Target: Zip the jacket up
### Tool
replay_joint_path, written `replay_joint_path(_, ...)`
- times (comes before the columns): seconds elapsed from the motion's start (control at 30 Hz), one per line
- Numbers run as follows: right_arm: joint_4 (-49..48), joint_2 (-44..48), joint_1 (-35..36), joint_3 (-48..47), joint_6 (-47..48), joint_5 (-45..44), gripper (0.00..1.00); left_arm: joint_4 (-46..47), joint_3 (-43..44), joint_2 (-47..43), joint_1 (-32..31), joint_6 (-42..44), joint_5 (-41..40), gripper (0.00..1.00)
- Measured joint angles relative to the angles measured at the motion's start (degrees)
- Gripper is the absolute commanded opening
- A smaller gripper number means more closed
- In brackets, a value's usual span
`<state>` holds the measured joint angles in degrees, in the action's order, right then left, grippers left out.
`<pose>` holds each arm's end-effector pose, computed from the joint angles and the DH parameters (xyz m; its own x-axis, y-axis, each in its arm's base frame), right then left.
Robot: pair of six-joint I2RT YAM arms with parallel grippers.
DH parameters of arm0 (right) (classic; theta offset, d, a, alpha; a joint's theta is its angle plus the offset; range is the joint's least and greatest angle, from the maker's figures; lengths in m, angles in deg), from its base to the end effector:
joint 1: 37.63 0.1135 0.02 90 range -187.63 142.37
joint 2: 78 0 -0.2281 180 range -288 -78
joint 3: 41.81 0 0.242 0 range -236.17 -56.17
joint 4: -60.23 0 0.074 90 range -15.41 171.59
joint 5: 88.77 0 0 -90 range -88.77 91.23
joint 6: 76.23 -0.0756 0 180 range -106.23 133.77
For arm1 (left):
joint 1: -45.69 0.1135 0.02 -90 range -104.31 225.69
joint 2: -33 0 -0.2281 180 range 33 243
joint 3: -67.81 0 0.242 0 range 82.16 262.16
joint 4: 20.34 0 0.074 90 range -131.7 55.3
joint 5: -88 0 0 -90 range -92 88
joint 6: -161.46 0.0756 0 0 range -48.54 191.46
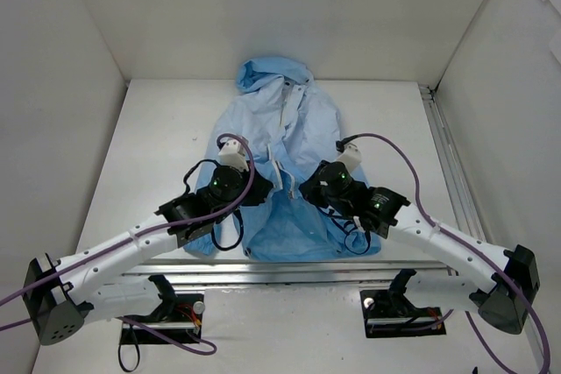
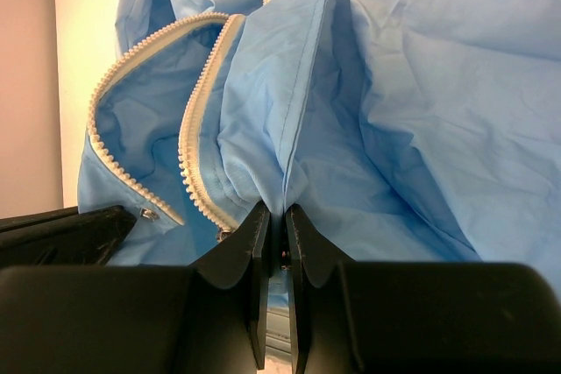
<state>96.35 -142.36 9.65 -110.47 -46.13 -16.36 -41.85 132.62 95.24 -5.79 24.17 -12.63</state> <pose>0.2113 0.1952 0.2603 -0.6346 0.5284 -0.5640 0.0456 0.7541 0.6552 0.1951 -0.2227 0.2781 -0.6223 -0.3778 -0.6856 0.2993 0.6944 -0.6544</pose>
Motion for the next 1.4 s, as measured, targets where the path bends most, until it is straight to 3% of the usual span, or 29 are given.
replay_joint_path(1.4, 0.0, -1.3, 1.5, -1.4, -1.3, -3.2, 0.0, -3.0, 2.0, 2.5, -2.6, -2.4, -2.8, 0.0)
